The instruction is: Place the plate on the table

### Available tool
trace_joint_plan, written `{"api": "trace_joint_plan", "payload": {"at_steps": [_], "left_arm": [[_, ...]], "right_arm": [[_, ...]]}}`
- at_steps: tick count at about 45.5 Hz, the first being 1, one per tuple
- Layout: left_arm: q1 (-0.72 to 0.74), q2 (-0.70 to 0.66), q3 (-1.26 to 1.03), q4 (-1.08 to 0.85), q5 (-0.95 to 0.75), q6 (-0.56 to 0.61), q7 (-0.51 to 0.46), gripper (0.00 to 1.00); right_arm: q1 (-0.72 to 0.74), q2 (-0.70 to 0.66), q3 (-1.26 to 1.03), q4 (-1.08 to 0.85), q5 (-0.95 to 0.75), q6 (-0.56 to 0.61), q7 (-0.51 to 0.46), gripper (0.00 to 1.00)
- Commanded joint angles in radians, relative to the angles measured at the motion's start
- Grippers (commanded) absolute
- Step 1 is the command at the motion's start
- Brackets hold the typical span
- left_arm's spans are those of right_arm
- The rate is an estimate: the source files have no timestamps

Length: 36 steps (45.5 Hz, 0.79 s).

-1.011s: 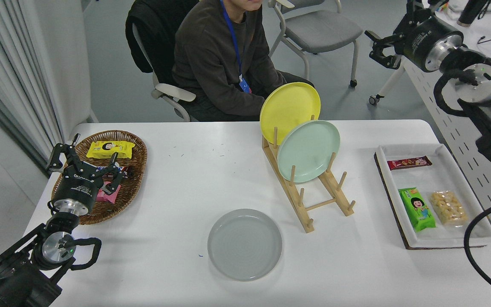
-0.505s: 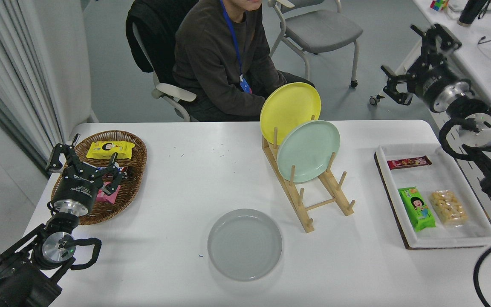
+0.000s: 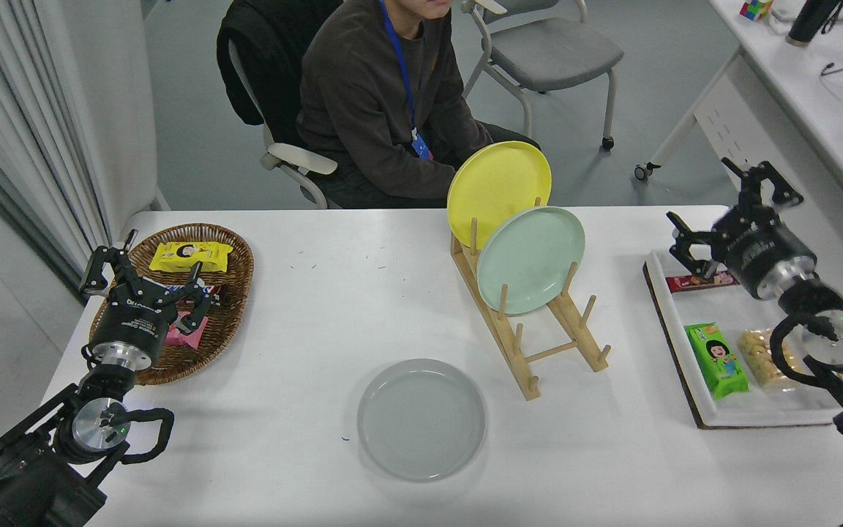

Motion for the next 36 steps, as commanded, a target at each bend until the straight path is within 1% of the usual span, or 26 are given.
{"api": "trace_joint_plan", "payload": {"at_steps": [1, 5, 14, 22, 36], "left_arm": [[0.000, 0.000, 0.000, 0.000, 0.000, 0.000, 0.000, 0.98], [0.000, 0.000, 0.000, 0.000, 0.000, 0.000, 0.000, 0.98], [0.000, 0.000, 0.000, 0.000, 0.000, 0.000, -0.001, 0.98], [0.000, 0.000, 0.000, 0.000, 0.000, 0.000, -0.001, 0.98], [0.000, 0.000, 0.000, 0.000, 0.000, 0.000, 0.000, 0.98]], "right_arm": [[-0.100, 0.112, 0.193, -0.061, 0.003, 0.040, -0.001, 0.99], [-0.125, 0.126, 0.204, -0.062, 0.003, 0.060, -0.001, 0.99], [-0.148, 0.195, 0.302, -0.068, 0.001, 0.055, 0.000, 0.99], [-0.186, 0.198, 0.250, -0.046, -0.037, 0.063, 0.002, 0.99], [-0.184, 0.213, 0.230, -0.038, -0.040, 0.049, 0.002, 0.99]]}}
